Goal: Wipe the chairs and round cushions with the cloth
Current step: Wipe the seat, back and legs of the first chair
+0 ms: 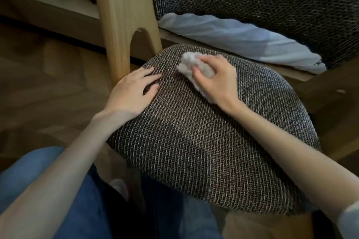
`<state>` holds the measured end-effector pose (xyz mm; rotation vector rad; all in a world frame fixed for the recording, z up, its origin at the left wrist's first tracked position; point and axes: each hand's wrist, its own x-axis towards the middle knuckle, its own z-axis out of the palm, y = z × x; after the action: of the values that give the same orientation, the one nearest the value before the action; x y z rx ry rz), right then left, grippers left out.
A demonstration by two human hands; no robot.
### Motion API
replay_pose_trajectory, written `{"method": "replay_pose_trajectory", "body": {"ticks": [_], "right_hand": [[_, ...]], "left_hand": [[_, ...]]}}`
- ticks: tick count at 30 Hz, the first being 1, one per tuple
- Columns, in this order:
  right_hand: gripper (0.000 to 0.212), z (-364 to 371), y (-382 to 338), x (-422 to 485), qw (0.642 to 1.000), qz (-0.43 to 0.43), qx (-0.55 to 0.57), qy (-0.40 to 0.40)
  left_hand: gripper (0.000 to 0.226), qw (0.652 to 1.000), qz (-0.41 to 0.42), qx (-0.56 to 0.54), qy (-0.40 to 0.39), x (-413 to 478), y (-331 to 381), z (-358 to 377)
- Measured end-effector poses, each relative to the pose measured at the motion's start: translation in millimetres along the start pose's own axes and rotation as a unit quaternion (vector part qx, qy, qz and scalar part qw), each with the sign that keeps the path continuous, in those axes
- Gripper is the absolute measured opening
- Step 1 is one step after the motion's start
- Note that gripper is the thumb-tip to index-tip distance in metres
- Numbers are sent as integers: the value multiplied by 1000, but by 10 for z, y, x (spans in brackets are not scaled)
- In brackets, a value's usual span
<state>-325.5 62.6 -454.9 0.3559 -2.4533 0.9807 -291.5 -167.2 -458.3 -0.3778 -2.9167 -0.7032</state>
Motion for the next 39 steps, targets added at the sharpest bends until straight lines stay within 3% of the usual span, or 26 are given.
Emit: {"method": "replay_pose_trajectory", "body": {"ticks": [4, 8, 13, 16, 20, 24, 27, 31, 34, 39], "right_hand": [[47, 335, 401, 660, 992, 63, -105, -16], [53, 549, 425, 919, 981, 130, -127, -66], [33, 405, 14, 522, 990, 76, -46, -114], [17, 274, -314, 90, 984, 24, 8, -177], [17, 152, -676, -437, 974, -36, 51, -217], [22, 67, -761, -504, 967, -61, 111, -223], [23, 186, -654, -87, 989, -81, 73, -101], [36, 556, -212, 748, 999, 26, -34, -33], [60, 802, 22, 1064, 989, 113, -84, -39], [46, 891, 7, 1187, 974, 135, -108, -146]], "left_hand": [[38, 999, -18, 0, 43, -159, 38, -61], [36, 997, -40, -2, 68, -320, 37, -93], [27, 990, -36, 14, 139, -388, -9, -86], [23, 979, -85, 1, 186, -387, -50, -94], [44, 958, -153, -29, 239, -354, -177, -94], [61, 950, -181, -182, 180, -279, -202, -127], [60, 954, -207, -178, 120, -240, -208, -130], [53, 952, -219, -187, 107, -227, -178, -139], [51, 946, -222, -208, 108, -223, -229, -109], [52, 943, -200, -239, 120, -255, -283, -75]]}}
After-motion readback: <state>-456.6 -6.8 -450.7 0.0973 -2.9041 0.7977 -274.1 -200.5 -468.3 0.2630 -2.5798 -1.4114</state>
